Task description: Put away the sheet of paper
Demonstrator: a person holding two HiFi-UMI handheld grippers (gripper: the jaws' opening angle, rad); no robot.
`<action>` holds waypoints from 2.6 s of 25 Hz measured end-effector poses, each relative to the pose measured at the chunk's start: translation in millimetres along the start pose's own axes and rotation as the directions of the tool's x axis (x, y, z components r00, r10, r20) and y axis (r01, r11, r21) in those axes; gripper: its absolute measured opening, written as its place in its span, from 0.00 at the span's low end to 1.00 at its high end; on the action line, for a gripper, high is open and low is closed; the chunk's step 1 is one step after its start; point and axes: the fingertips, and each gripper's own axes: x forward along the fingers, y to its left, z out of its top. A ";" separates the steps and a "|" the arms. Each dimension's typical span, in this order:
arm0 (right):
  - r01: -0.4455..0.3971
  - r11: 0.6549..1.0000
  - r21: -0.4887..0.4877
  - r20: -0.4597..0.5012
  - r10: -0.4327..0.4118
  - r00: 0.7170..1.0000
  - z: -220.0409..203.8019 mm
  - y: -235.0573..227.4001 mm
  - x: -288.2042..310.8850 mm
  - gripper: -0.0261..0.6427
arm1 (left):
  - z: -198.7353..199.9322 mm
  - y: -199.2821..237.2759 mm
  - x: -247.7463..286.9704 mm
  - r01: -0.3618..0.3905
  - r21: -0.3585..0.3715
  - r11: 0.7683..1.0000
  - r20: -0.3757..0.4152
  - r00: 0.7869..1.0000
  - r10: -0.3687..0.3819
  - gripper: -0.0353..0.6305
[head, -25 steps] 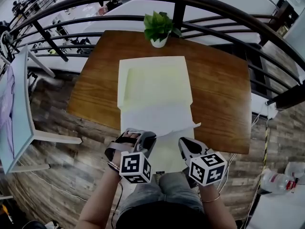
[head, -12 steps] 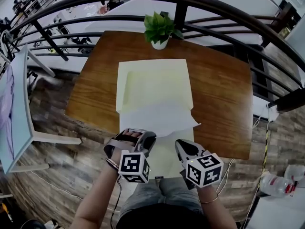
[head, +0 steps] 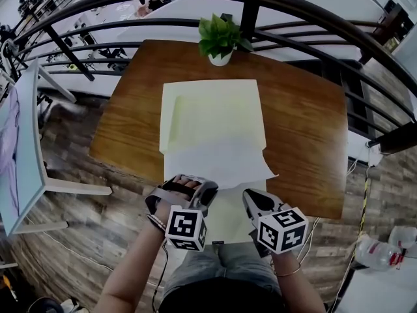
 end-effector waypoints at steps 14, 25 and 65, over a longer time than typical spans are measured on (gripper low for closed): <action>-0.007 1.000 -0.005 0.000 0.007 1.000 4.1 3.2 10.1 0.08 | -35.7 23.7 1.7 -0.074 -0.077 0.994 -0.082 0.994 0.067 0.09; -0.001 1.000 -0.004 0.000 0.001 1.000 11.2 1.3 17.9 0.08 | -59.4 46.0 7.6 -0.165 -0.159 0.973 -0.181 0.974 0.136 0.09; -0.010 1.000 0.010 -0.013 0.010 1.000 37.6 -19.2 45.4 0.08 | -91.6 98.5 59.3 -0.308 -0.230 0.923 -0.442 0.878 0.183 0.22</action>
